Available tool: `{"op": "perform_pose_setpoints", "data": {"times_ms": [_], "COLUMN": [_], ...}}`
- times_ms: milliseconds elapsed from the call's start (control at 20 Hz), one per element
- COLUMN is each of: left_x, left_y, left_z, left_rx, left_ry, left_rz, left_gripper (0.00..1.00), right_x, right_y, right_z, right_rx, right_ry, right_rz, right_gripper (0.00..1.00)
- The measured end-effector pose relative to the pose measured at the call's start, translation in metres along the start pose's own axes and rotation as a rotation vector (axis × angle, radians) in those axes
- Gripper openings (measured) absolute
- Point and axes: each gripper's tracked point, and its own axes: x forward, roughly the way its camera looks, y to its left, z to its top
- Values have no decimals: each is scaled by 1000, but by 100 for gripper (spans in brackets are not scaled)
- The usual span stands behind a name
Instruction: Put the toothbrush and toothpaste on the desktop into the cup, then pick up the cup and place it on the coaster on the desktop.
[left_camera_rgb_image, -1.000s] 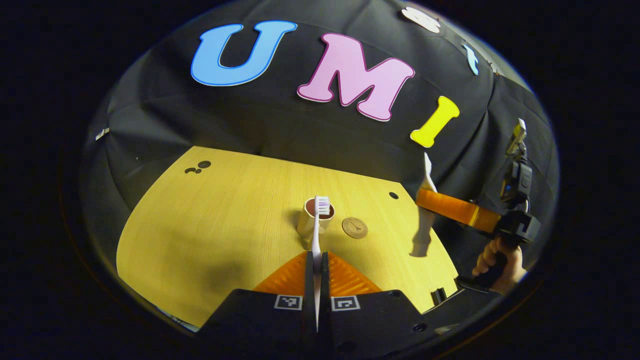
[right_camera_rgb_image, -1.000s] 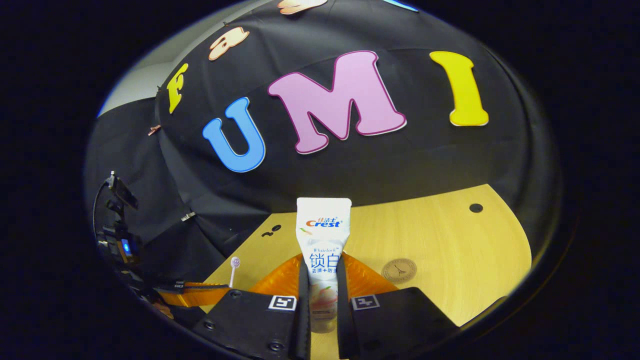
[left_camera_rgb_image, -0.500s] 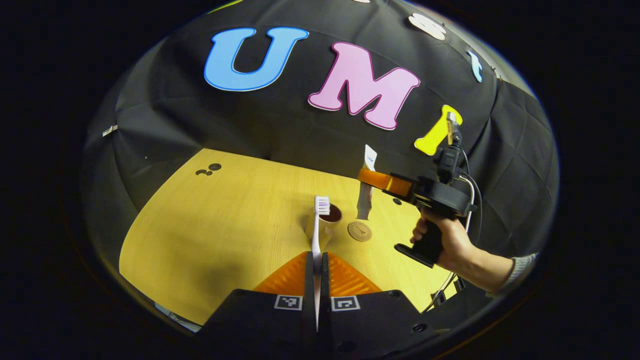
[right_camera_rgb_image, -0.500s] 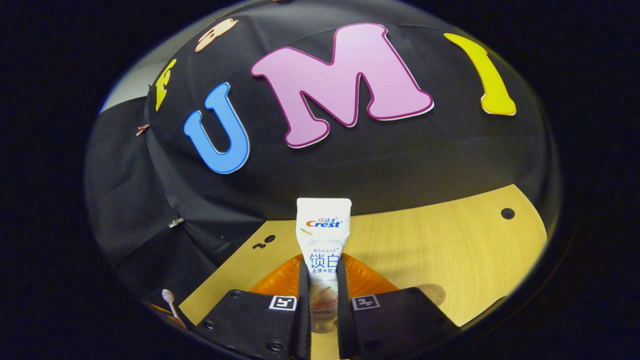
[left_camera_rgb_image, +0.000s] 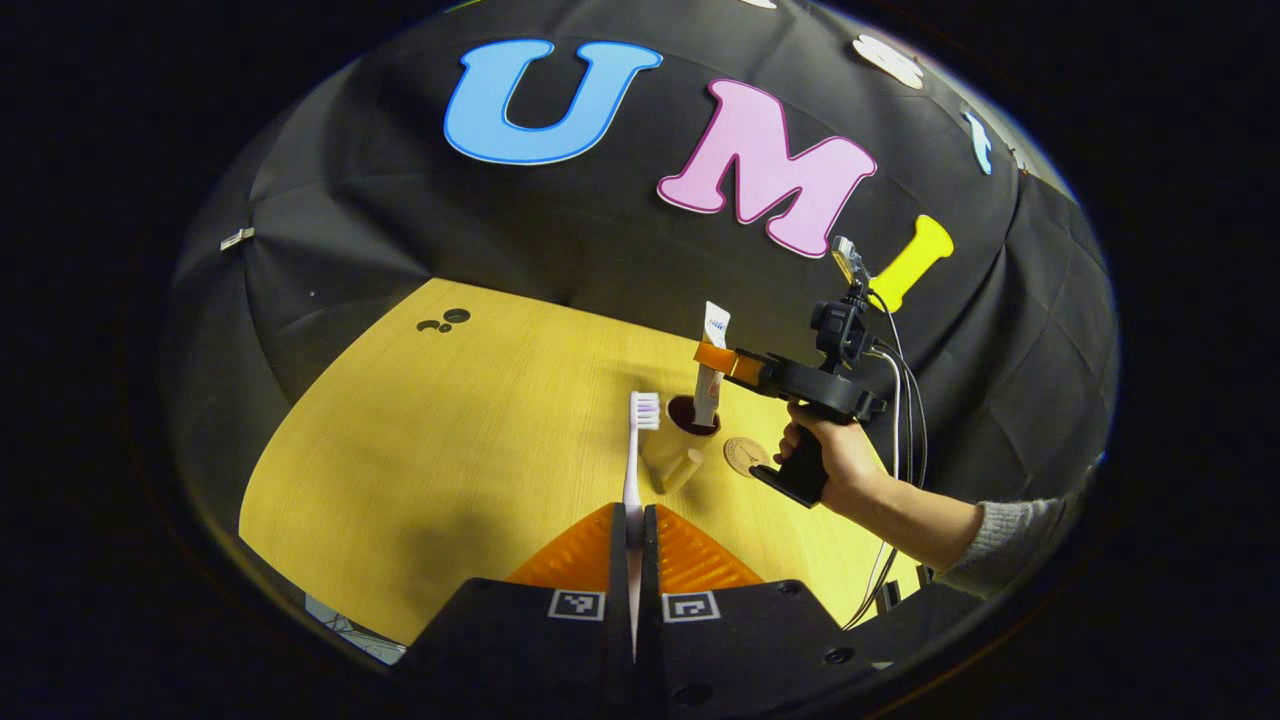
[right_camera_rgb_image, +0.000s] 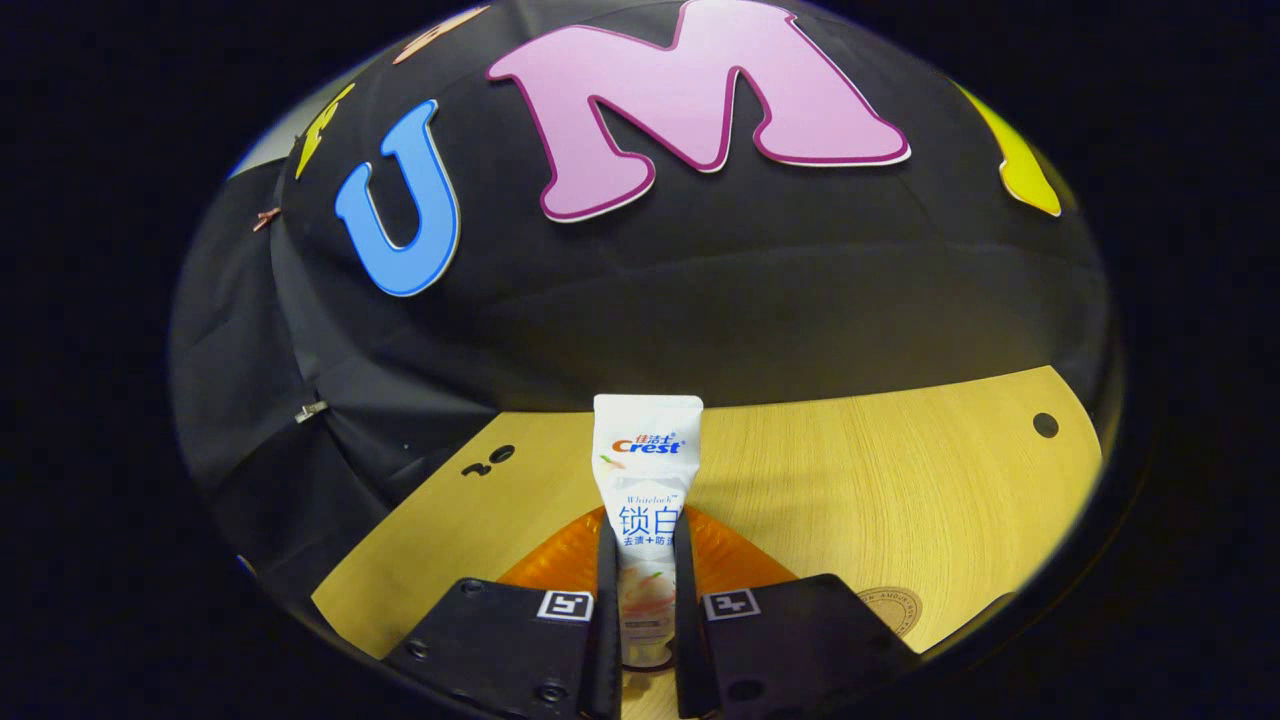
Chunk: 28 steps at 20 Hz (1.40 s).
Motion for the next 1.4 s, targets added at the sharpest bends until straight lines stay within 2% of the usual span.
{"op": "perform_pose_setpoints", "data": {"times_ms": [250, 300, 350, 400, 500, 550, 700, 750, 800, 850, 900, 950, 1000, 1050, 1100, 1150, 1200, 1250, 1300, 1400], "left_x": [8, 9, 11, 13, 13, 14, 13, 13, 13, 14, 16, 18, 20, 21, 22, 23, 22, 21, 17, 12], "left_y": [10, 12, 13, 14, 16, 17, 15, 16, 16, 15, 14, 13, 11, 10, 9, 8, 8, 7, 6, 5], "left_z": [3, 4, 5, 5, 7, 8, 9, 10, 10, 11, 12, 13, 12, 12, 11, 11, 9, 8, 4, 1], "left_rx": [-32, -38, -45, -52, -60, -61, -62, -63, -62, -61, -59, -59, -61, -61, -60, -58, -56, -56, -56, -60], "left_ry": [6, 7, 10, 13, 15, 16, 17, 15, 14, 13, 13, 15, 17, 20, 21, 22, 22, 22, 23, 22], "left_rz": [7, 7, 6, 6, 7, 9, 13, 13, 13, 13, 13, 12, 9, 8, 7, 6, 4, 5, 4, 7], "left_gripper": [7, 7, 7, 7, 7, 7, 7, 7, 2, 2, 7, 2, 7, 7, 7, 7, 7, 7, 7, 7], "right_x": [5, 5, 7, 7, 6, 5, 2, 1, 0, -1, -2, -4, -6, -8, -10, -12, -13, -15, -17, -20], "right_y": [-3, -3, -2, -3, -3, -4, -4, -4, -5, -5, -5, -5, -5, -6, -7, -9, -10, -11, -11, -11], "right_z": [-18, -21, -24, -27, -31, -34, -37, -38, -39, -41, -42, -44, -47, -49, -48, -49, -49, -49, -50, -51], "right_rx": [-66, -72, -72, -70, -78, -82, -82, -77, -69, -57, -44, -36, -32, -28, -28, -28, -27, -24, -19, -14], "right_ry": [31, 38, 46, 50, 59, 64, 69, 71, 74, 77, 81, 82, 92, 100, 97, 100, 105, 108, 108, 111], "right_rz": [-15, -12, -9, -5, -7, -9, -8, -7, -4, -1, 2, 4, 7, 9, 5, 0, -4, -5, -4, -4], "right_gripper": [25, 19, 19, 26, 28, 22, 30, 24, 26, 27, 28, 33, 35, 29, 35, 35, 29, 29, 36, 40]}}
